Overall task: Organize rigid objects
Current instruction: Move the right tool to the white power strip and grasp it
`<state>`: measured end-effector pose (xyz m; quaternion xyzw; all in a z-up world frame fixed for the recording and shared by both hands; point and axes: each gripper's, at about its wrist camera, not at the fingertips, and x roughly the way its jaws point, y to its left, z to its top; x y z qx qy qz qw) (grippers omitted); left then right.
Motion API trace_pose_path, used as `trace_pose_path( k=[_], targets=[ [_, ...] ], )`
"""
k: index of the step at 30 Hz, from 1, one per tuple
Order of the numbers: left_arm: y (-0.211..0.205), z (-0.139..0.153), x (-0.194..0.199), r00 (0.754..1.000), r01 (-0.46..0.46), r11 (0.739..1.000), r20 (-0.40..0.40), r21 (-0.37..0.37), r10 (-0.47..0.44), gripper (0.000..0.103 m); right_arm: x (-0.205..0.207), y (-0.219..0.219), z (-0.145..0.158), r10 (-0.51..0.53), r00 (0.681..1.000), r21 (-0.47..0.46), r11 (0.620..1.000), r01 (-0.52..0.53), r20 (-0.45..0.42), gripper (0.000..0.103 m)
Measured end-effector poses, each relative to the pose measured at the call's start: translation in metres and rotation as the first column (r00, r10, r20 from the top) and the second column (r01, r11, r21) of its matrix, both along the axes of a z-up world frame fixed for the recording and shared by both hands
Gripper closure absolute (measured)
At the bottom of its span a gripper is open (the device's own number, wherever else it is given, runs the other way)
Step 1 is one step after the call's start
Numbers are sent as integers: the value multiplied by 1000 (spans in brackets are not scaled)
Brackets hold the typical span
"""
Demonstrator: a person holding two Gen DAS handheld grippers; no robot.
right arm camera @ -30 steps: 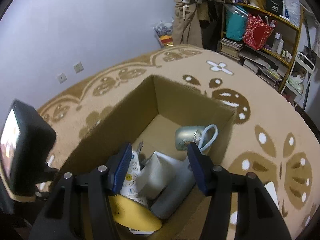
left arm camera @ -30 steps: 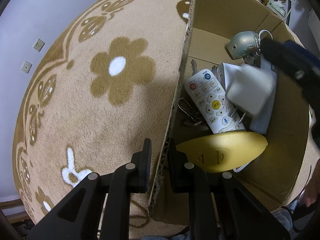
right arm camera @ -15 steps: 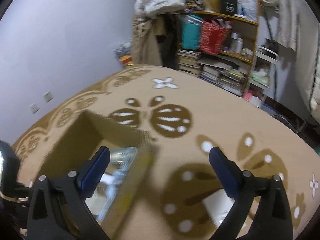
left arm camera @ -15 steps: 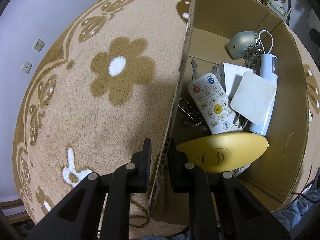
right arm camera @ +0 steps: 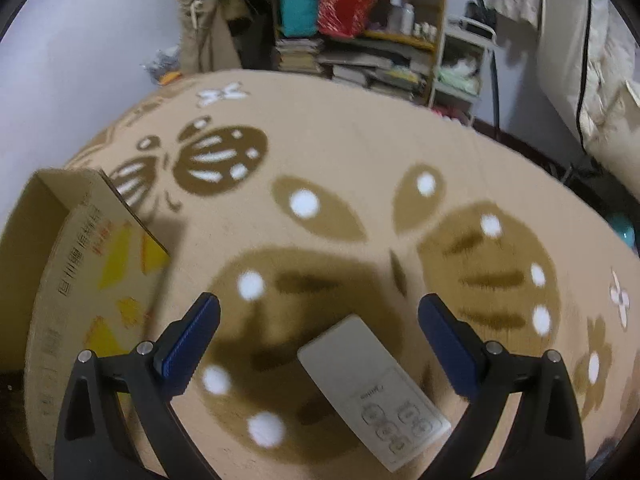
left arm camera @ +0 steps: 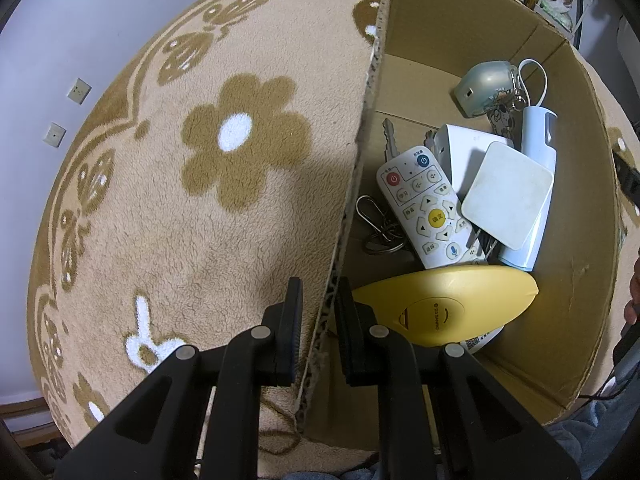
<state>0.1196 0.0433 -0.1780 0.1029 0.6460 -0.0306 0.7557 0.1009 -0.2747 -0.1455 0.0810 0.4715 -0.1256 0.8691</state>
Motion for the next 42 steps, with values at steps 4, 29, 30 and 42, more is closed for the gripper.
trace_pose_path(
  k=[4, 29, 30, 42],
  targets=[
    [1, 0, -1, 1000, -1, 1000, 2, -2, 1, 87, -10, -5, -14, -13, 999, 3, 1000, 13, -40, 0],
    [1, -1, -2, 1000, 1, 1000, 0, 0, -1, 87, -26, -13, -11, -110, 994, 67, 992, 110, -7, 52],
    [1, 0, -1, 1000, 2, 1000, 0, 1, -2, 87, -25, -10, -6, -102, 995, 69, 992, 101, 4, 52],
    [0, 0, -2, 1000, 1, 1000, 1, 4, -1, 87, -16, 51, 66, 56, 983, 130, 988, -80, 176, 52]
  ],
)
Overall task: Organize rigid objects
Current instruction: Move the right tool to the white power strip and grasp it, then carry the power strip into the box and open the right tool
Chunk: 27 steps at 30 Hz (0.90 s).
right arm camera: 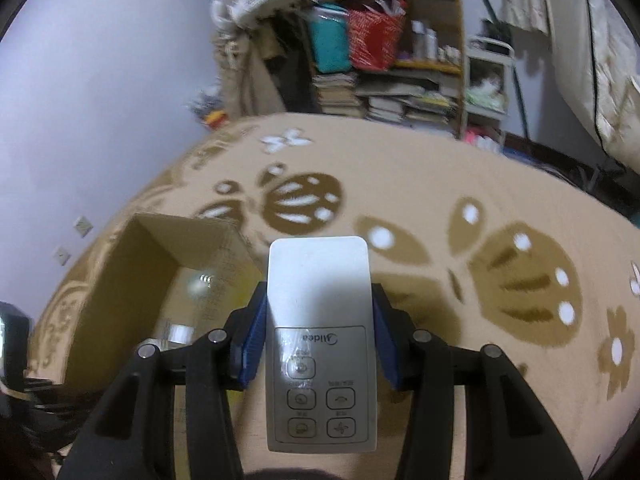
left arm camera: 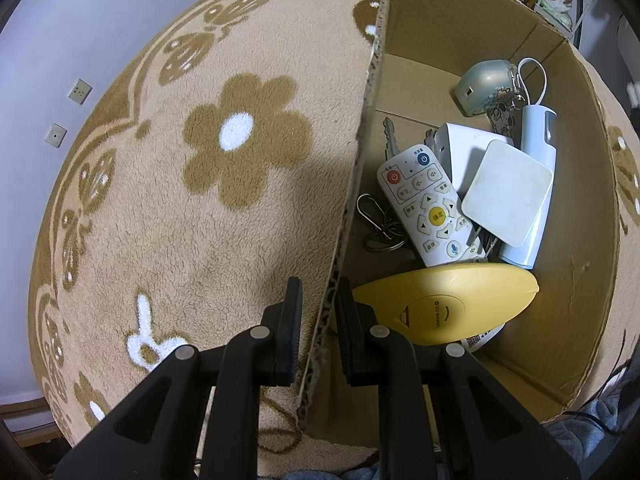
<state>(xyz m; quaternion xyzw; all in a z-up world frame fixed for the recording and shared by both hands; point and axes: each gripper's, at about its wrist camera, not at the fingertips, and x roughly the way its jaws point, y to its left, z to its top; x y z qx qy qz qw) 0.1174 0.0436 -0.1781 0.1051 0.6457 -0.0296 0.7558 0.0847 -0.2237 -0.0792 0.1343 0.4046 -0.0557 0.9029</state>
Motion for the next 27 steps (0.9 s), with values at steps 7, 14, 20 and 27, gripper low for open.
trace_pose_path(
  k=[7, 14, 20, 27],
  targets=[
    [-1, 1, 0, 1000, 0, 1000, 1, -1, 0, 87, 5, 46, 30, 98, 993, 12, 995, -99, 70, 52],
    [0, 1, 0, 1000, 6, 1000, 2, -4, -6, 86, 16, 84, 34, 191, 978, 20, 981, -193, 80, 52],
    [0, 1, 0, 1000, -1, 1000, 3, -6, 1, 86, 23, 100, 14, 206, 978, 62, 976, -208, 28, 52],
    [3, 5, -2, 1000, -2, 1000, 13, -21, 3, 87, 25, 117, -5, 237, 971, 47, 971, -235, -25, 52]
  ],
)
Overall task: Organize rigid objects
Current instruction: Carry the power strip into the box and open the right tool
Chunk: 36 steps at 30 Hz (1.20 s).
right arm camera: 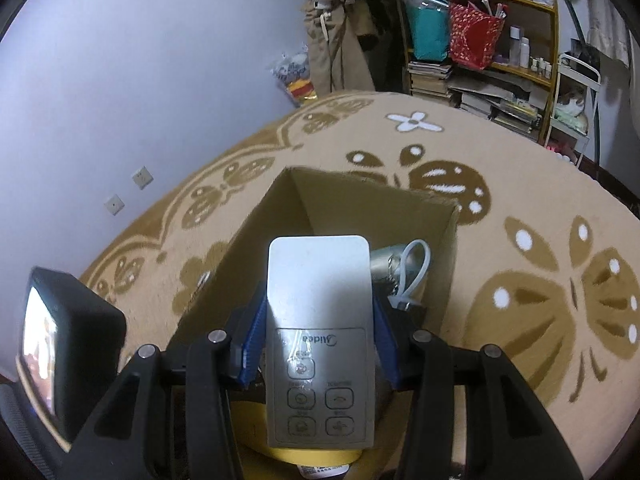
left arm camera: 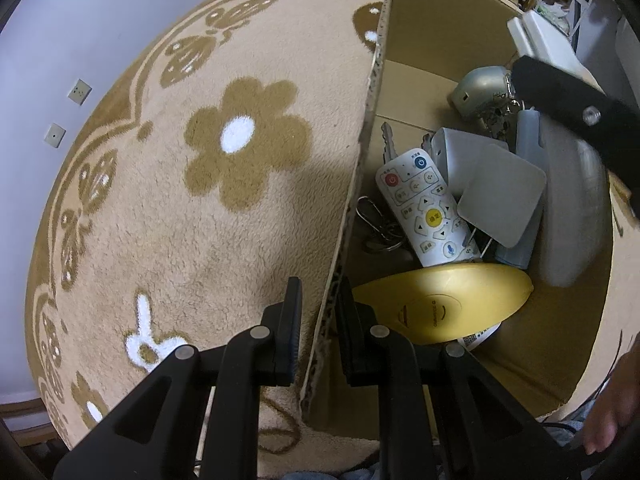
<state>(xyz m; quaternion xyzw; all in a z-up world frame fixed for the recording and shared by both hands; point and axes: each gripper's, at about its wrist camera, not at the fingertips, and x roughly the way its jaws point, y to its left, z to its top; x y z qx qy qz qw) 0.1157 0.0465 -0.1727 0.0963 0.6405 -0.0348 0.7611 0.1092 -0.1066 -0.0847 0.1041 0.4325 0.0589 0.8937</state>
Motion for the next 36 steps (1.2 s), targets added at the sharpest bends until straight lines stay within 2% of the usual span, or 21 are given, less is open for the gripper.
trace_pose_path(
  k=[6, 15, 17, 21, 23, 28, 31, 33, 35, 36],
  targets=[
    [5, 4, 0, 1000, -14, 999, 2, -35, 14, 87, -2, 7, -7, 2, 1000, -15, 1000, -3, -25, 51],
    [1, 10, -3, 1000, -3, 1000, 24, -16, 4, 87, -10, 2, -1, 0, 1000, 4, 1000, 0, -12, 51],
    [1, 12, -3, 999, -1, 1000, 33, -13, 2, 87, -11, 0, 4, -7, 1000, 6, 1000, 7, -2, 43],
    [0, 20, -5, 998, -3, 1000, 56, -20, 4, 87, -15, -3, 16, -9, 1000, 6, 1000, 9, 11, 37],
    [-1, 25, -5, 997, -2, 1000, 74, -20, 4, 87, -20, -6, 22, -14, 1000, 0, 1000, 14, 21, 27],
    [-3, 38, -9, 993, -5, 999, 114, -45, 10, 87, -33, -18, 30, -50, 998, 1, 999, 50, 31, 11],
    [-7, 49, -13, 989, 10, 999, 147, -38, -5, 77, -42, -28, 36, -67, 997, -6, 998, 68, 39, 6],
    [-11, 56, -17, 985, 25, 1000, 169, -17, -22, 65, -47, -33, 39, -78, 996, -20, 997, 79, 42, 3],
    [-15, 64, -20, 978, 32, 999, 205, -9, -29, 44, -55, -40, 44, -105, 993, -40, 993, 107, 53, 0],
    [-16, 69, -22, 974, 33, 999, 225, -8, -30, 42, -59, -43, 46, -118, 991, -47, 991, 121, 67, 0]
  ],
)
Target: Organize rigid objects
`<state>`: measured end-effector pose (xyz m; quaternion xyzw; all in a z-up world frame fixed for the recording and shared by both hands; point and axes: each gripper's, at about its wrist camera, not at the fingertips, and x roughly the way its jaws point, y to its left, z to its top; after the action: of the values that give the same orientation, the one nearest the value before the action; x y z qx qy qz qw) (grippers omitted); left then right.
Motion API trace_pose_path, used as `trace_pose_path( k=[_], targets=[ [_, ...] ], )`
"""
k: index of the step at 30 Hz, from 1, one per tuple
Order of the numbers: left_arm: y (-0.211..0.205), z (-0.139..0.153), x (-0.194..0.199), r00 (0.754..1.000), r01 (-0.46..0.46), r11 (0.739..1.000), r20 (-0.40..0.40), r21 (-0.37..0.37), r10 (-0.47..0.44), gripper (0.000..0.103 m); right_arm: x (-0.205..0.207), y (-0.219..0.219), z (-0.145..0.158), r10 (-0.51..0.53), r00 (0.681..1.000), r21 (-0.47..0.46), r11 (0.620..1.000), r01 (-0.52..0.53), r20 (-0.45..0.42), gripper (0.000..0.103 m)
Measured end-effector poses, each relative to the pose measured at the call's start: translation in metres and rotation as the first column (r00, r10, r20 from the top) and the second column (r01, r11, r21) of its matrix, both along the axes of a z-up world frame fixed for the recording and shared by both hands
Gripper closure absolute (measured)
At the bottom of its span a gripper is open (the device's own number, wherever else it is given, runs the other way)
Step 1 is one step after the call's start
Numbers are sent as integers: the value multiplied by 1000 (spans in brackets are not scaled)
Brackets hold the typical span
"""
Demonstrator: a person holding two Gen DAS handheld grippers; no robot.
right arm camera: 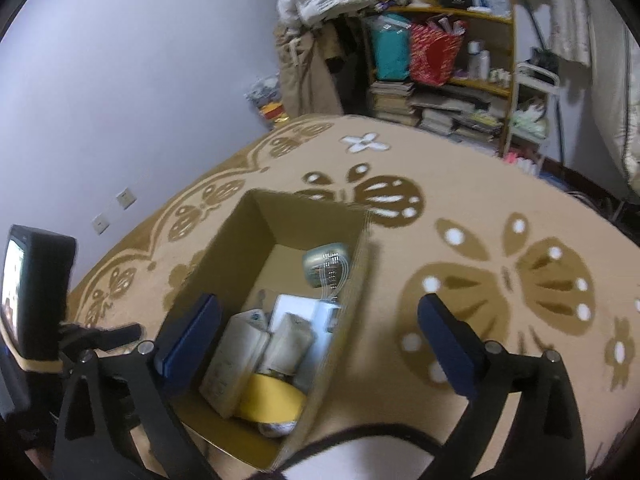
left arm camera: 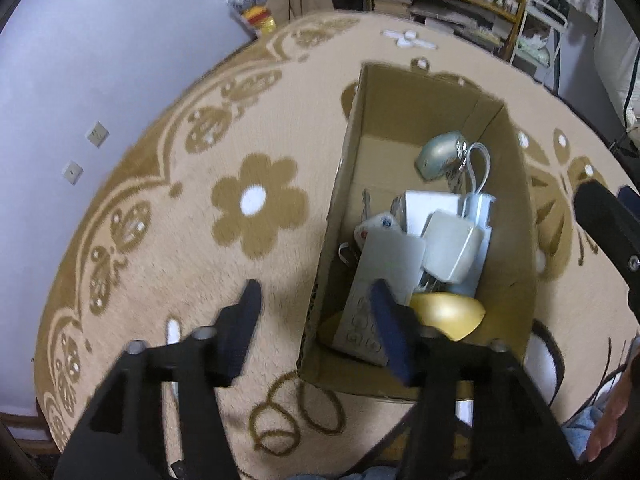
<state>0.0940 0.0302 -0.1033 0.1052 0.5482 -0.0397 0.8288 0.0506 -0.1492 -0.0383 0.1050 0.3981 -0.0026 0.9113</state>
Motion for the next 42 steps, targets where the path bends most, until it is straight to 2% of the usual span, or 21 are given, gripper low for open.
trace_pose_path(
  k=[3, 4, 5, 10, 14, 17, 19, 23, 28, 32, 37, 39, 42],
  targets=[
    [-7, 16, -6, 999, 16, 1000, 48, -12, -16, 30, -16, -9, 12, -34, 999, -30, 999, 35, 35, 0],
    [-9, 20, -9, 998, 17, 1000, 61, -14, -16, 21, -18, -12, 14, -40, 999, -33, 999, 41, 36, 0],
    [-11, 26, -13, 996, 17, 1000, 83, -13, -16, 16, -23, -15, 18, -46, 998, -37, 998, 47, 41, 0],
    [-19, 42, -27, 988, 30, 999, 154, 14, -32, 12, -41, -28, 29, -66, 996, -50, 996, 69, 53, 0],
    [-22, 61, -40, 973, 43, 999, 228, -7, -41, 6, -56, -38, 34, -84, 995, -47, 995, 87, 53, 0],
    [-22, 72, -50, 956, 49, 999, 290, 7, -49, 5, -69, -45, 38, -98, 993, -48, 994, 102, 71, 0],
    [-21, 79, -58, 935, 34, 999, 351, 28, -41, 5, -77, -47, 40, -107, 990, -48, 993, 112, 89, 0],
    [-21, 88, -70, 916, 55, 998, 395, 28, -62, 5, -92, -48, 45, -124, 983, -87, 987, 137, 137, 0],
    [-21, 98, -89, 907, 72, 997, 418, -21, -57, 5, -106, -47, 48, -120, 980, -76, 988, 133, 162, 0],
    [-25, 103, -107, 882, 88, 996, 465, -10, -73, 5, -118, -48, 50, -129, 974, -72, 987, 144, 184, 0],
    [-29, 99, -122, 879, 89, 996, 470, -3, -77, 4, -137, -47, 52, -127, 966, -68, 987, 146, 224, 0],
    [-26, 101, -132, 863, 74, 996, 503, -51, -38, 4, -140, -46, 50, -125, 967, -78, 986, 146, 224, 0],
    [-24, 100, -141, 865, 88, 993, 500, -85, -34, 4, -148, -47, 47, -134, 968, -90, 984, 155, 211, 0]
  ],
)
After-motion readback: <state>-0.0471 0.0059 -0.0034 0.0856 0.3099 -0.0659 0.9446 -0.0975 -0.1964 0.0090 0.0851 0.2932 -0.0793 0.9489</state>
